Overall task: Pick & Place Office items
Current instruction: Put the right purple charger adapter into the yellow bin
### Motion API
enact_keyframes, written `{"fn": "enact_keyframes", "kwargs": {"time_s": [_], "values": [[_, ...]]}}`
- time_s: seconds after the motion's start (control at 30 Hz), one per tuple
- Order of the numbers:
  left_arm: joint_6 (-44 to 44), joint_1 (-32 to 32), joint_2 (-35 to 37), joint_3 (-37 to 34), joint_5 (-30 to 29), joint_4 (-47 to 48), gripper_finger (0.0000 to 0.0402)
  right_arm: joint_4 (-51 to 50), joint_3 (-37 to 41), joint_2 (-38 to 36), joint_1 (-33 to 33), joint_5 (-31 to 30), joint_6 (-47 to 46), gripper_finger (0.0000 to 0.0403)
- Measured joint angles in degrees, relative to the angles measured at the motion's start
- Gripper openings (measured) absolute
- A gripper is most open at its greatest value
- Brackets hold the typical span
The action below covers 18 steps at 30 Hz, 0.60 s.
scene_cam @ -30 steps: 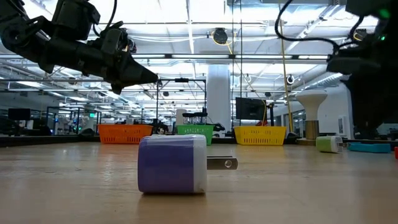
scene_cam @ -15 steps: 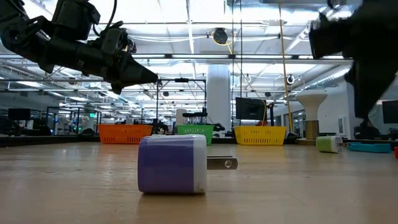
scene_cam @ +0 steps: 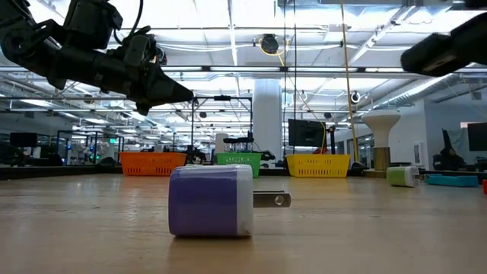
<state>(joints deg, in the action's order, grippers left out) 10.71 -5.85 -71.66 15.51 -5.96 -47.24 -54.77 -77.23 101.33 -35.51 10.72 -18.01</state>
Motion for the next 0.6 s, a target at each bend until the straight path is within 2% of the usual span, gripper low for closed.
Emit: {"fn": "enact_keyframes", "kwargs": {"time_s": [0.2,0.37,0.6], "values": [[0.0,0.0,0.0,0.0,0.0,0.0,0.0033,0.5,-1.9,2.2,-1.9,-1.6,2.4,0.0186],[0.0,0.0,0.0,0.0,0.0,0.0,0.0033,2.4,-1.9,2.3,-2.8,-4.0,11.2,0.0243],[0.0,0.0,0.0,0.0,0.0,0.0,0.0033,4.5,-1.8,3.8,-4.8,-6.5,24.7,0.0273]]}}
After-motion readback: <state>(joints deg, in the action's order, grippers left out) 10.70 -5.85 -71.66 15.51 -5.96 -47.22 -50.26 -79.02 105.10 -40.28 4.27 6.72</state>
